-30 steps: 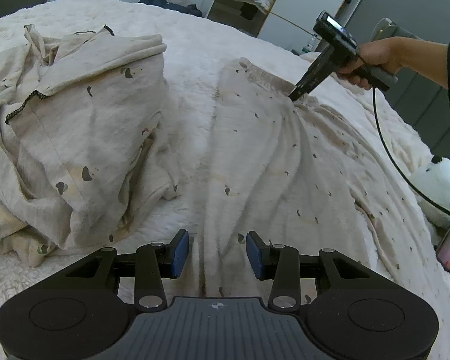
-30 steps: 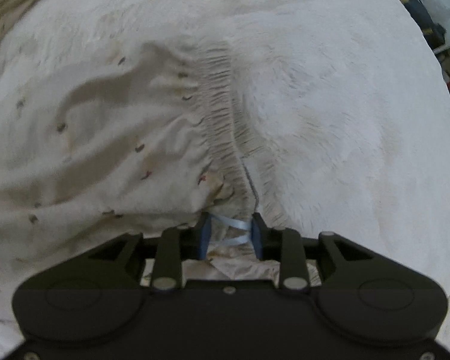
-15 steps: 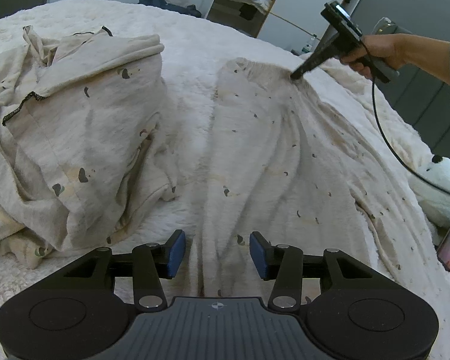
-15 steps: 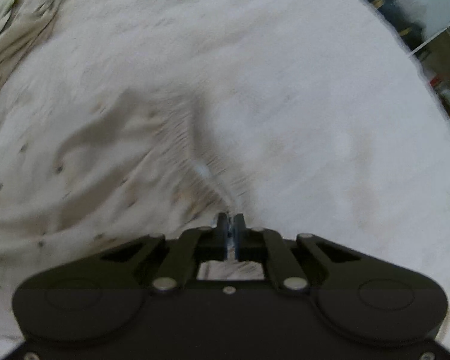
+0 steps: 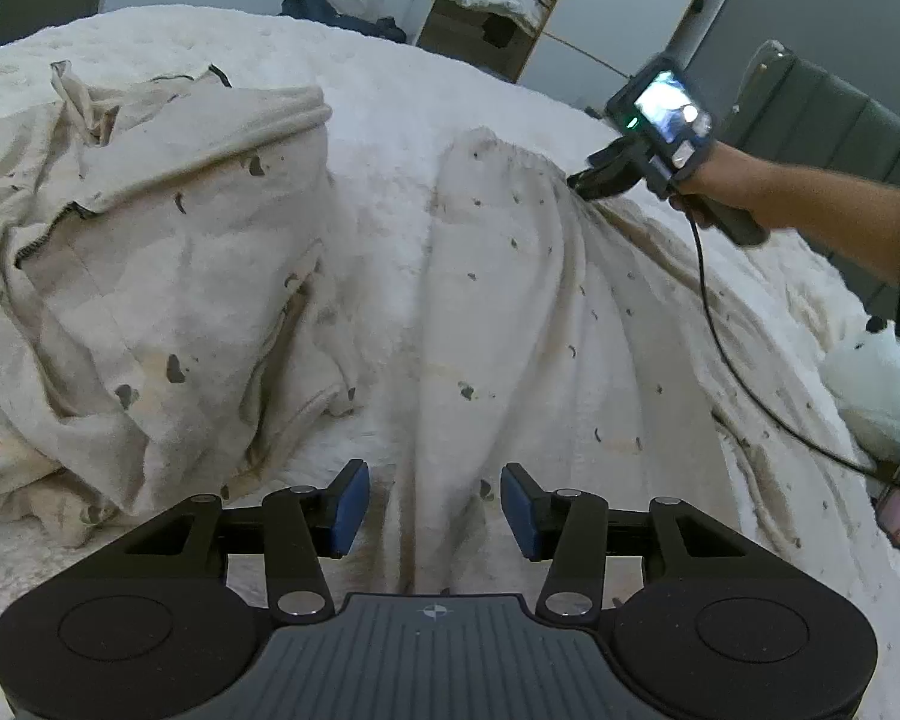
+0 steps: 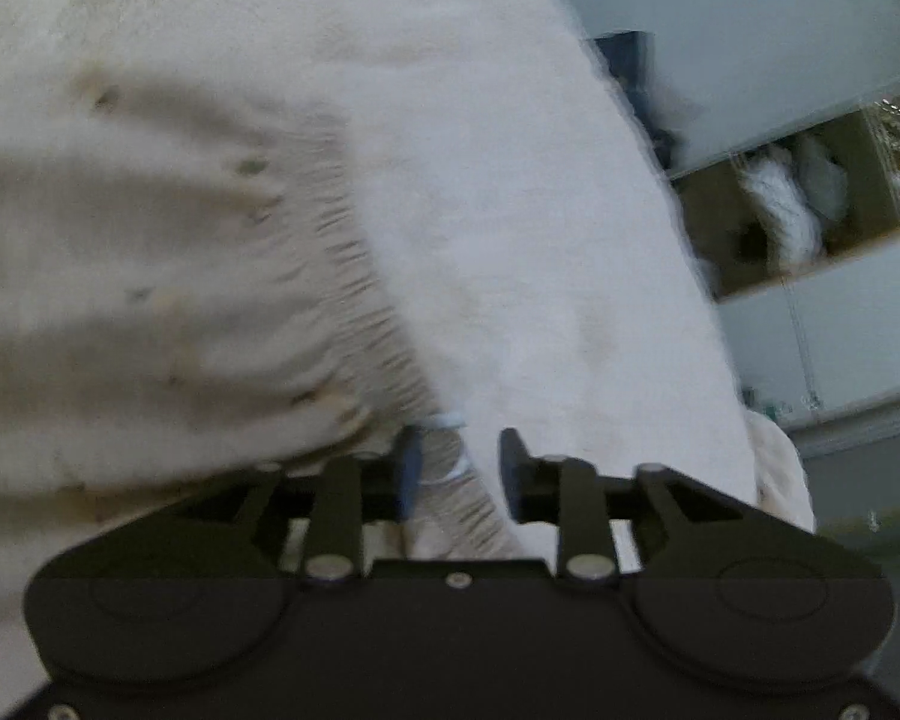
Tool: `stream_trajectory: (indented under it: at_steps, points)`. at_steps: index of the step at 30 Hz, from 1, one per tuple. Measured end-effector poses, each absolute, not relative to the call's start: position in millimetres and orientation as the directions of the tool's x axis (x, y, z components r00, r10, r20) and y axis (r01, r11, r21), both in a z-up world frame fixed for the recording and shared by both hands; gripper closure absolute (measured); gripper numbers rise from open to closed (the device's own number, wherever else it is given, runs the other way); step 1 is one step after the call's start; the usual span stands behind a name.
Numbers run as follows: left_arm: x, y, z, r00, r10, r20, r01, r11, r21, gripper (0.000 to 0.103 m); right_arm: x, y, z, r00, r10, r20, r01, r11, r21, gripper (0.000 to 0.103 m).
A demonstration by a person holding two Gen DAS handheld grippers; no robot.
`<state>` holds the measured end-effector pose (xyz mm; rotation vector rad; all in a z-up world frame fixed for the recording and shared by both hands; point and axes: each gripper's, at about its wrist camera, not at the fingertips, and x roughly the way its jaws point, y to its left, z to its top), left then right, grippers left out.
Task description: Fold clothes
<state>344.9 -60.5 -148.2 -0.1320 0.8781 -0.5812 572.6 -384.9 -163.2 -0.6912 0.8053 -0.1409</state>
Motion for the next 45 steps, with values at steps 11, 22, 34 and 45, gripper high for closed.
stream_trajectory:
  at_steps: [11, 22, 34, 45]
  points:
    - [340.3, -43.7, -129.2, 0.537, -0.549, -0.64, 0.405, 0.834, -0.375, 0.056, 602.3, -296.5, -111.9, 0.679, -0.228, -0.698, 0.17, 0.974, -0.152, 0.033]
    - [346.6, -15.6, -114.4, 0.568, -0.569, -0.595, 0.366, 0.822, -0.436, 0.056, 668.9, -294.4, -174.7, 0.445, -0.474, -0.76, 0.475, 0.844, -0.249, 0.097]
    - [356.2, -16.0, -122.7, 0.532, -0.587, -0.61, 0.362, 0.809, -0.463, 0.05, 631.2, -314.5, -114.5, 0.622, -0.196, -0.758, 0.318, 0.948, 0.016, 0.052]
    - [369.6, -0.7, -153.6, 0.419, -0.685, -0.596, 0.279, 0.722, -0.633, 0.043, 406.0, -330.1, -63.3, 0.675, 0.166, -0.719, 0.003, 0.974, 0.228, 0.035]
